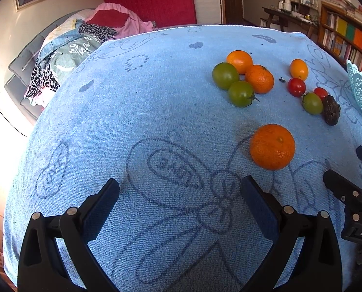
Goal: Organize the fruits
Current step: 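Move both tools toward the fruit cluster on the towel, then grasp the orange with the left tool while the right tool grasps the dark brown fruit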
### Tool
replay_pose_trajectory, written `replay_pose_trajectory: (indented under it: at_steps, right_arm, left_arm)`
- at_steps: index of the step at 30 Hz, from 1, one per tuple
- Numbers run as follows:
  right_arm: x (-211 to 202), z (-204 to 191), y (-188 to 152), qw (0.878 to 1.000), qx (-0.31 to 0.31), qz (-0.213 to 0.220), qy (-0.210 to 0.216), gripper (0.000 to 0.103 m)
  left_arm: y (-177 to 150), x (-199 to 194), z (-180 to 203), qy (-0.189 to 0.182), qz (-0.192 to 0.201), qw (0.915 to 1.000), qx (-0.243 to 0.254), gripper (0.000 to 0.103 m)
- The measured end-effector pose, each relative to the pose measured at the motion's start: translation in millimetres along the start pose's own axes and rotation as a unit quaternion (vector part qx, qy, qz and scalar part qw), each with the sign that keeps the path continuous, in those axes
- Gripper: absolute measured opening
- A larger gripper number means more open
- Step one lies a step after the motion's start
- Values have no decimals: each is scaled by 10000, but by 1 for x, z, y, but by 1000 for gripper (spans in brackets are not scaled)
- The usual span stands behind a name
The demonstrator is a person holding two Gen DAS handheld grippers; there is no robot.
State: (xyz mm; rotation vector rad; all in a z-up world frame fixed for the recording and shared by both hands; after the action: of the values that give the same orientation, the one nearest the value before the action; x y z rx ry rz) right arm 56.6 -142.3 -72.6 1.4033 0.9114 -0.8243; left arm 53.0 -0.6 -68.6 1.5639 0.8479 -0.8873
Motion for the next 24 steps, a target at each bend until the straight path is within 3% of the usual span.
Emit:
replay_pose_trajectory:
  at_steps: [13,20,24]
  right_arm:
    - [-33,15,8,9966,375,595,437,101]
    - [-47,33,14,9933,698,724,571,101]
    - [-56,39,16,9920,752,809,615,101]
  left_arm:
    - [1,-5,0,-313,77,9995,-63,98]
    - [8,-34,7,-80,678,9976,130,98]
    - [12,-52,20,-207,891,9955,239,98]
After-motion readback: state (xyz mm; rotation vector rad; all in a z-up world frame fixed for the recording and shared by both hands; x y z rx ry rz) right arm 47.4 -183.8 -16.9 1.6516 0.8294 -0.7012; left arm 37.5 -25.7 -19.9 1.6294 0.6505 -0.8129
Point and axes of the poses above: each gripper's, at about its wrist camera, not at the fingertips, and x roughly the way its jaws point, z to its right, y to its top, the point moved 9 cm from there along x, roughly the way its jaws point, and after that the axes turned 10 degrees about -z, right-handed, at the moved point
